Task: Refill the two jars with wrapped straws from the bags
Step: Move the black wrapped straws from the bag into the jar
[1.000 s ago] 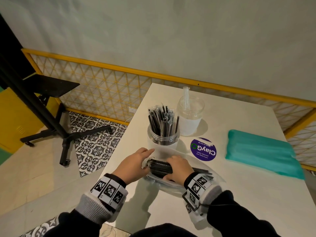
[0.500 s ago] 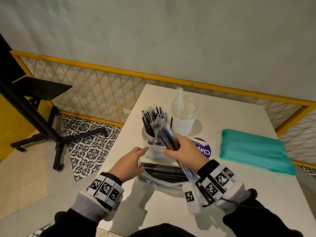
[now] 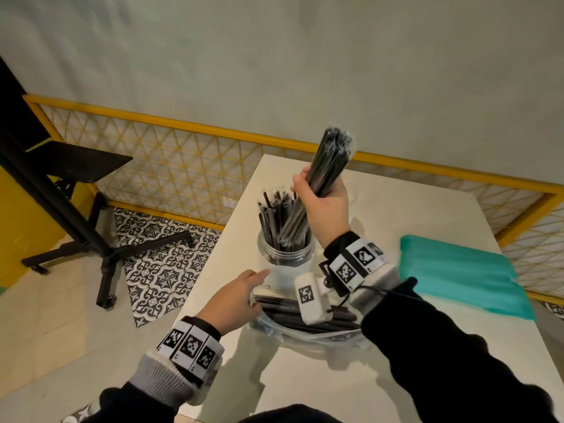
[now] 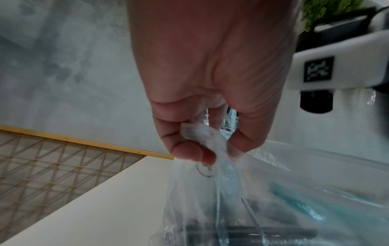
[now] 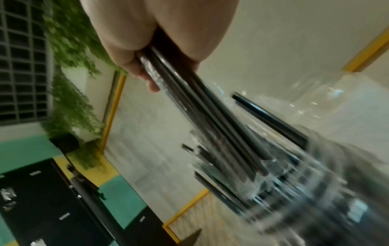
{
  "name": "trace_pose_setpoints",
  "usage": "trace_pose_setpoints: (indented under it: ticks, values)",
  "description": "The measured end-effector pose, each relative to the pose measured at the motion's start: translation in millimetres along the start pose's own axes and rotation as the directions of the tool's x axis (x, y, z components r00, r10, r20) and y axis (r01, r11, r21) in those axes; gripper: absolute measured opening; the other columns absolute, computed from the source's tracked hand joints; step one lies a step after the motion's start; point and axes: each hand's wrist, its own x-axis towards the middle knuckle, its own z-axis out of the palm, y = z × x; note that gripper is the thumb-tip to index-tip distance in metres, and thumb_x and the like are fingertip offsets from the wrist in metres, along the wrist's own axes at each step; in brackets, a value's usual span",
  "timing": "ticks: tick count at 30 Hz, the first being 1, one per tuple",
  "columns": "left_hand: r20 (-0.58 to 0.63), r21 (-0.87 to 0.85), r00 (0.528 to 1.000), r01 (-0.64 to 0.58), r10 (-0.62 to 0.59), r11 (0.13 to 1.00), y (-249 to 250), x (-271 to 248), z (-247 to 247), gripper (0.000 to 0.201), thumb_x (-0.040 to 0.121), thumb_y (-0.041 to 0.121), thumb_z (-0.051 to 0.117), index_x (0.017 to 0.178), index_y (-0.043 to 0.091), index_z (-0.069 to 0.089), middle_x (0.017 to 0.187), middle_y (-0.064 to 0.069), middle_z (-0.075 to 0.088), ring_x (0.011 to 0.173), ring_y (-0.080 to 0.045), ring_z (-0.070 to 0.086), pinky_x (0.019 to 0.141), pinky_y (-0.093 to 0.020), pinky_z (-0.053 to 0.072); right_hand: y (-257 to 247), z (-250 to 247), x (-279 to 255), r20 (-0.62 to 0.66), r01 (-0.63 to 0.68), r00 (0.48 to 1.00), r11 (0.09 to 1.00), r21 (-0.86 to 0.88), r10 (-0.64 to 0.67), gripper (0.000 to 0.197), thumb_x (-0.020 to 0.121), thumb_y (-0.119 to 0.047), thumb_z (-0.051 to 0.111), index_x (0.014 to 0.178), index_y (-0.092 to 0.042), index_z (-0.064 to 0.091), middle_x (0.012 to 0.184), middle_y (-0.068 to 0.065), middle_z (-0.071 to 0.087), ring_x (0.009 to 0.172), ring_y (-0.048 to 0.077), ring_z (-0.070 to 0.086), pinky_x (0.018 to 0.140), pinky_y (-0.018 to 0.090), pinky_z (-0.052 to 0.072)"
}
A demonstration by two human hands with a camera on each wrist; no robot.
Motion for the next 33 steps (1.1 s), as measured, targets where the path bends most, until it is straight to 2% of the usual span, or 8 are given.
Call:
trace_pose_setpoints:
  ticks: [4, 8, 12, 18, 22, 24, 28, 33]
  values:
    - [-0.003, -0.001, 1.0, -0.008, 0.008, 1.0, 0, -1, 0, 0.07, 0.083, 0.011, 0.056, 0.146, 0.025, 0.029, 0.129, 0.002, 0.049, 0.091, -0.019, 0.059, 0.077, -0.018, 0.041, 43, 1, -14, 0.067, 0.0, 0.998, 0.945, -0.326, 0.023, 0.015, 0.082, -0.028, 0.069, 0.086, -0.035, 0.056, 0.101, 0.001, 0.063, 0.104, 0.019, 0.058, 0.097, 0.042, 0.045]
    - [-0.002, -0.003, 1.0, -0.016, 0.016, 1.0, -2, 0, 1, 0.07, 0.083, 0.012, 0.057, 0.146, 0.026, 0.029, 0.13, 0.003, 0.049, 0.074, -0.007, 0.047, 0.077, -0.018, 0.042, 66, -8, -22, 0.282, 0.25, 0.959, 0.595, -0.764, -0.042, 0.056, 0.083, -0.041, 0.064, 0.125, -0.006, 0.053, 0.147, 0.01, 0.035, 0.143, 0.023, 0.017, 0.119, 0.043, 0.003]
    - [-0.004, -0.006, 1.0, -0.017, 0.017, 1.0, -2, -1, 0, 0.07, 0.083, 0.012, 0.057, 0.146, 0.025, 0.029, 0.129, 0.003, 0.049, 0.086, -0.015, 0.057, 0.077, -0.017, 0.041, 71, -9, -20, 0.389, 0.338, 0.921, 0.432, -0.836, 0.031, 0.08, 0.076, -0.065, 0.057, 0.133, -0.011, 0.045, 0.157, 0.004, 0.015, 0.146, 0.017, -0.005, 0.117, 0.047, -0.01]
    - [-0.022, 0.0, 1.0, -0.018, 0.018, 1.0, -2, -1, 2, 0.07, 0.082, 0.011, 0.057, 0.146, 0.024, 0.029, 0.129, 0.003, 0.049, 0.098, -0.02, 0.059, 0.075, -0.016, 0.038, 41, -16, -32, 0.276, 0.206, 0.961, 0.586, -0.784, 0.031, 0.111, 0.07, -0.062, 0.067, 0.149, -0.019, 0.001, 0.159, 0.003, 0.003, 0.146, 0.017, -0.004, 0.118, 0.039, -0.002]
    - [-0.018, 0.004, 1.0, -0.021, 0.021, 1.0, -1, -2, 5, 0.071, 0.082, 0.009, 0.057, 0.145, 0.023, 0.03, 0.129, 0.001, 0.05, 0.087, -0.018, 0.058, 0.076, -0.019, 0.041, 13, -24, -59, 0.192, 0.248, 0.967, 0.802, -0.543, -0.169, 0.032, 0.08, -0.03, 0.067, 0.11, -0.02, 0.057, 0.113, -0.003, 0.055, 0.107, 0.01, 0.051, 0.094, 0.026, 0.043]
    - [-0.012, 0.005, 1.0, -0.022, 0.022, 1.0, 0, -2, 6, 0.072, 0.081, 0.008, 0.056, 0.145, 0.024, 0.029, 0.128, 0.0, 0.05, 0.083, -0.016, 0.056, 0.074, -0.02, 0.042, 19, -24, -76, 0.313, 0.143, 0.949, 0.836, -0.53, 0.036, 0.006, 0.082, -0.022, 0.062, 0.086, -0.018, 0.064, 0.086, -0.004, 0.064, 0.08, 0.009, 0.058, 0.076, 0.027, 0.051]
    - [0.012, 0.026, 1.0, -0.024, 0.024, 0.999, 1, -4, 9, 0.076, 0.08, 0.006, 0.055, 0.147, 0.024, 0.025, 0.131, 0.002, 0.047, 0.096, -0.02, 0.059, 0.073, -0.018, 0.04, 84, -24, -93, 0.462, 0.178, 0.718, 0.505, -0.845, 0.52, 0.025, 0.084, -0.022, 0.057, 0.106, -0.015, 0.066, 0.105, 0.009, 0.068, 0.101, 0.026, 0.061, 0.09, 0.033, 0.047]
    - [0.039, 0.031, 0.999, -0.02, 0.019, 0.999, 2, -8, 10, 0.077, 0.08, 0.005, 0.055, 0.148, 0.025, 0.023, 0.134, 0.004, 0.046, 0.098, -0.019, 0.058, 0.073, -0.017, 0.04, 140, -26, -109, 0.515, 0.423, 0.625, 0.3, -0.855, 0.586, 0.05, 0.081, -0.03, 0.062, 0.125, -0.012, 0.05, 0.123, 0.011, 0.056, 0.112, 0.031, 0.052, 0.095, 0.04, 0.042]
